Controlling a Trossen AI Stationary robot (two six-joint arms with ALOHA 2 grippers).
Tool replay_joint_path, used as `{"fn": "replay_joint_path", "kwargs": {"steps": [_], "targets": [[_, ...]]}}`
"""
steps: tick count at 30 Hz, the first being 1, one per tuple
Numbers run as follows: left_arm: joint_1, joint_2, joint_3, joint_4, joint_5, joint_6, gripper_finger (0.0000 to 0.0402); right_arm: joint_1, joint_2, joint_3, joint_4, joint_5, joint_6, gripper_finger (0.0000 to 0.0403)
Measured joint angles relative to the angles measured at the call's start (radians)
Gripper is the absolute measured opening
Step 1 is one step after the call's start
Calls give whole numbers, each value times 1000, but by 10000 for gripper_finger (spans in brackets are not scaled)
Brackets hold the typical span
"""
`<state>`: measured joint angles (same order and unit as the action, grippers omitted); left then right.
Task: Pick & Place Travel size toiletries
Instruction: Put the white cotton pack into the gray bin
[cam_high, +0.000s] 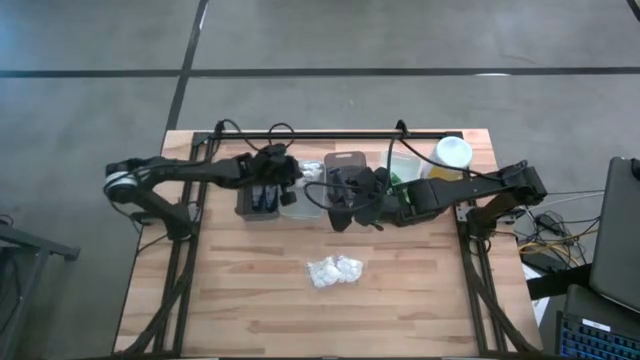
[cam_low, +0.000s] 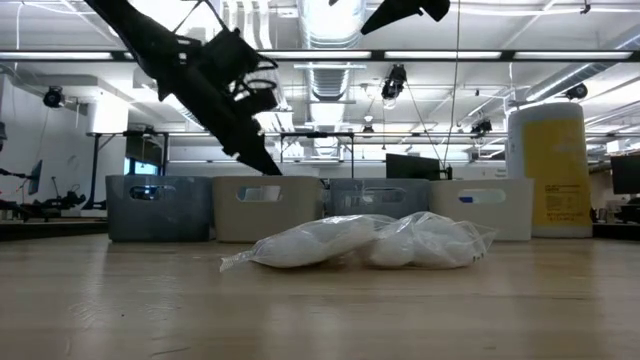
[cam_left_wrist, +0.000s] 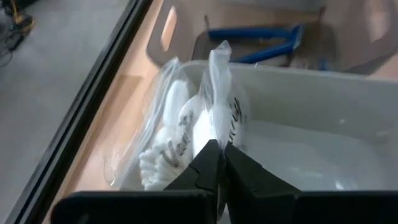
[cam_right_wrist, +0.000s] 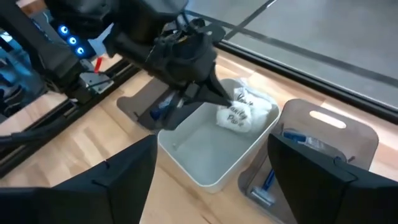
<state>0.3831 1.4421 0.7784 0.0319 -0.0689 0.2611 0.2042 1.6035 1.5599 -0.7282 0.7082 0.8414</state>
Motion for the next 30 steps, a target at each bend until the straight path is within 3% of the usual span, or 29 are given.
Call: {"fn": "replay_joint_path", "kwargs": {"steps": [6, 14, 18, 21, 24, 28, 30], "targets": [[13, 26, 34, -34, 0, -8, 55, 5, 0, -6, -1, 0, 24, 312], [13, -29, 69, -144, -68, 34, 154, 7, 0, -11, 1, 2, 24, 339], [13, -83, 87, -246, -146, 57, 189, 10, 0, -12, -1, -2, 24, 352], [-4, -159, 113, -354, -149, 32, 200, 26, 0, -12, -26, -8, 24, 360], [-48, -262, 133, -416, -3, -53, 200, 48, -2, -12, -69, -64, 36, 363], [-138, -376, 127, -407, 273, -250, 194, 73, 2, -24, -163, -244, 128, 364], [-213, -402, 110, -416, 320, -323, 192, 93, 14, -42, -190, -310, 176, 363]]}}
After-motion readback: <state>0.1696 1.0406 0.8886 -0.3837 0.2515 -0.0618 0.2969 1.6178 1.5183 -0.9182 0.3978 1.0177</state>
